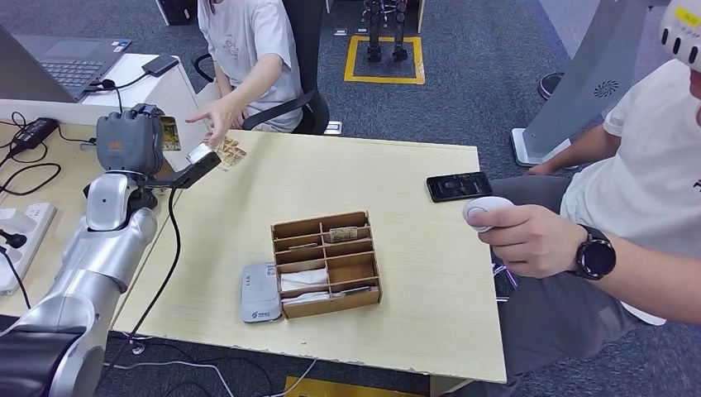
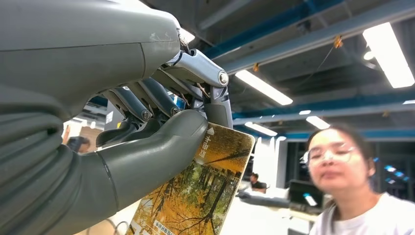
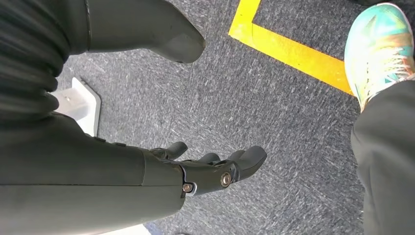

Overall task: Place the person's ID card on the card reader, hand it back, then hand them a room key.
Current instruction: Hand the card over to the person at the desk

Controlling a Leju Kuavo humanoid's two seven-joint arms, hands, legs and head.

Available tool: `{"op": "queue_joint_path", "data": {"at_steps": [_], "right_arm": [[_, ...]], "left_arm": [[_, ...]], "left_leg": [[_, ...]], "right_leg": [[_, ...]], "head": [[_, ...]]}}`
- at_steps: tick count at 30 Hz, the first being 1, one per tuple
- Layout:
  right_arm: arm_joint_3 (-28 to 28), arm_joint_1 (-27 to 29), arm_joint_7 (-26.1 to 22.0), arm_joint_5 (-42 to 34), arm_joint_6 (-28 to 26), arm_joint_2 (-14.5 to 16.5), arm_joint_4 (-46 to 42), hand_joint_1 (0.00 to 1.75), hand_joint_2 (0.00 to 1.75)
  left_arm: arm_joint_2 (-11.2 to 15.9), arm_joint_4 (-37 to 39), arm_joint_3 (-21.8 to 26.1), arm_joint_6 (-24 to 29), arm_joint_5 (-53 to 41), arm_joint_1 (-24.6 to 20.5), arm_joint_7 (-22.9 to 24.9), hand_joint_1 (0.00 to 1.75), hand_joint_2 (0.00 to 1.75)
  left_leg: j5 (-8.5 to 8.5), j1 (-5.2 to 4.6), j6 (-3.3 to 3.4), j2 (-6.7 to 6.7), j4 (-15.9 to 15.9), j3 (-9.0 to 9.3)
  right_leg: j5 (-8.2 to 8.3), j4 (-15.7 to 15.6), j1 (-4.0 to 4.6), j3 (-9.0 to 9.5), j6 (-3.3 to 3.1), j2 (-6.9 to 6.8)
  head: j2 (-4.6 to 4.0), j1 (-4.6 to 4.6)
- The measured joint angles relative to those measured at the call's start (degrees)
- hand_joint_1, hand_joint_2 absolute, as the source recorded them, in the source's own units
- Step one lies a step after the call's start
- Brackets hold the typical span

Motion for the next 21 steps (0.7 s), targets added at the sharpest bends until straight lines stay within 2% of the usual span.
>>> {"op": "queue_joint_path", "data": {"at_steps": [6, 15, 19, 21], "right_arm": [[0.8, 0.0, 0.2, 0.0, 0.4, 0.0, 0.0, 0.00, 1.75], [1.6, 0.0, -0.3, 0.0, -0.3, 0.0, 0.0, 0.00, 1.75], [1.7, 0.0, -0.3, 0.0, -0.3, 0.0, 0.0, 0.00, 1.75], [1.7, 0.0, -0.1, 0.0, -0.2, 0.0, 0.0, 0.00, 1.75]], "left_arm": [[-0.5, 6.6, 0.2, 0.7, -1.2, -3.0, 0.4, 1.75, 1.75], [-1.1, 11.7, 1.1, 2.0, -3.1, -5.3, 1.0, 1.71, 1.75], [-1.4, 12.6, 1.2, 2.1, -3.2, -5.7, 1.0, 0.02, 1.75], [-1.5, 12.8, 1.2, 2.1, -3.3, -5.7, 1.0, 0.00, 1.75]], "left_leg": [[0.00, -0.01, 0.00, 0.00, 0.0, -0.01], [0.00, 0.00, 0.00, 0.00, 0.0, -0.01], [0.00, 0.00, 0.00, 0.00, 0.0, -0.02], [0.00, 0.00, 0.00, 0.00, 0.0, -0.02]], "right_leg": [[0.00, 0.0, 0.00, -0.01, 0.00, 0.00], [0.00, 0.0, 0.00, -0.01, 0.00, -0.01], [0.00, 0.0, 0.00, -0.01, 0.00, -0.01], [0.00, 0.0, 0.00, -0.01, 0.00, -0.01]], "head": [[0.00, 0.00], [0.00, 0.01], [0.00, 0.01], [0.00, 0.01]]}}
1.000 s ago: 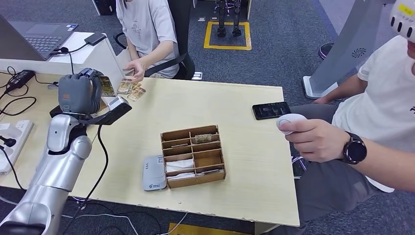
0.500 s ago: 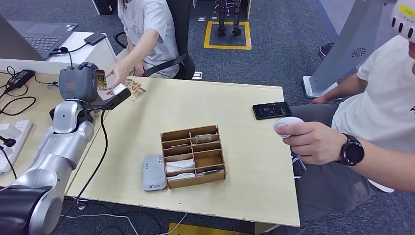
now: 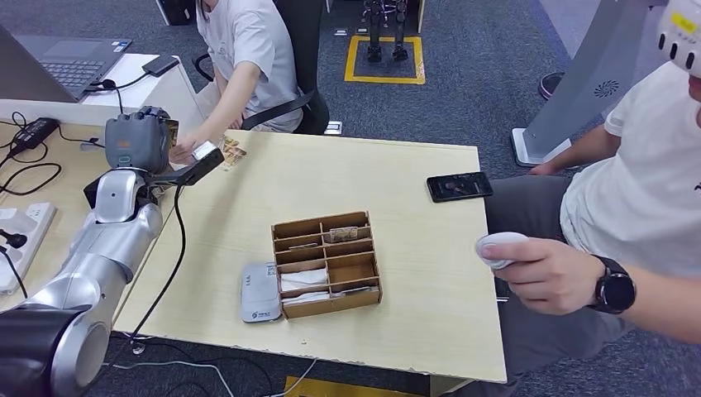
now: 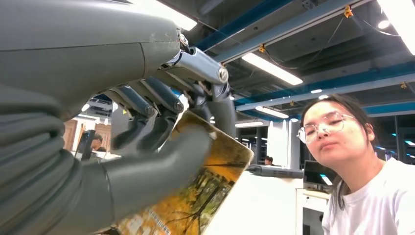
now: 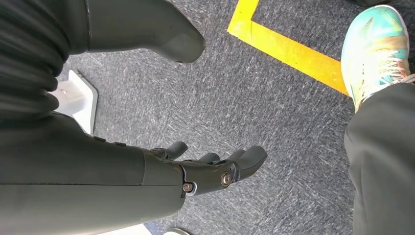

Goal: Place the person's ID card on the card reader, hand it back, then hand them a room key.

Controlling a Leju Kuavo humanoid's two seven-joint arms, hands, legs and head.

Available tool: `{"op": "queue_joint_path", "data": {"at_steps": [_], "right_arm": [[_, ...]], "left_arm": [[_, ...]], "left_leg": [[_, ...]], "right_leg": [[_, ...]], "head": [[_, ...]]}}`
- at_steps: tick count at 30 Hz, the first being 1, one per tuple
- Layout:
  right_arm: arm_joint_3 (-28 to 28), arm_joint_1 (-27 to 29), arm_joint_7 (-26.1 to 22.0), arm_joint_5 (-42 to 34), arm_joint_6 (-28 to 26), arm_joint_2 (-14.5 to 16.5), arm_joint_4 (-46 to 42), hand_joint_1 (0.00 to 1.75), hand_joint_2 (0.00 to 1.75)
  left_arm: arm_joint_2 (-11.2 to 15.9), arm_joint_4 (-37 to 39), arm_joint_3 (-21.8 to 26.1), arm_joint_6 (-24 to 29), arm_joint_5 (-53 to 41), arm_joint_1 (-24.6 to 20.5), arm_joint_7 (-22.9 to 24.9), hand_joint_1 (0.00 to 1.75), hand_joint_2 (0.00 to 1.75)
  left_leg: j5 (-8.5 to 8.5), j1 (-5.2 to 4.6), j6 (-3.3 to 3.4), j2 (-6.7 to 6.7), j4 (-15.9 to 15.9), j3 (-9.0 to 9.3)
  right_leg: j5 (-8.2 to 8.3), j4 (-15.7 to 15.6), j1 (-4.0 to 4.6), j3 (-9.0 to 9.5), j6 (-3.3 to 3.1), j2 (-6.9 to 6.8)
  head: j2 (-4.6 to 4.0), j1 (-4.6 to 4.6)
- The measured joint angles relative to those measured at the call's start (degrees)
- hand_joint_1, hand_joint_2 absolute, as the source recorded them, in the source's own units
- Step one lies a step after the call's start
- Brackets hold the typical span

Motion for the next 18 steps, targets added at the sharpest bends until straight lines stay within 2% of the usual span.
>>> {"op": "queue_joint_path", "data": {"at_steps": [18], "right_arm": [[0.0, 0.0, 0.1, -0.1, 0.0, 0.0, 0.0, 0.00, 1.75]], "left_arm": [[0.0, 0.6, 0.9, 0.1, 0.0, 0.0, -0.2, 0.00, 1.75]], "left_leg": [[0.00, 0.00, 0.00, 0.00, 0.0, -0.01]], "right_leg": [[0.00, 0.0, 0.00, 0.00, 0.00, 0.00]], "head": [[0.00, 0.00]]}}
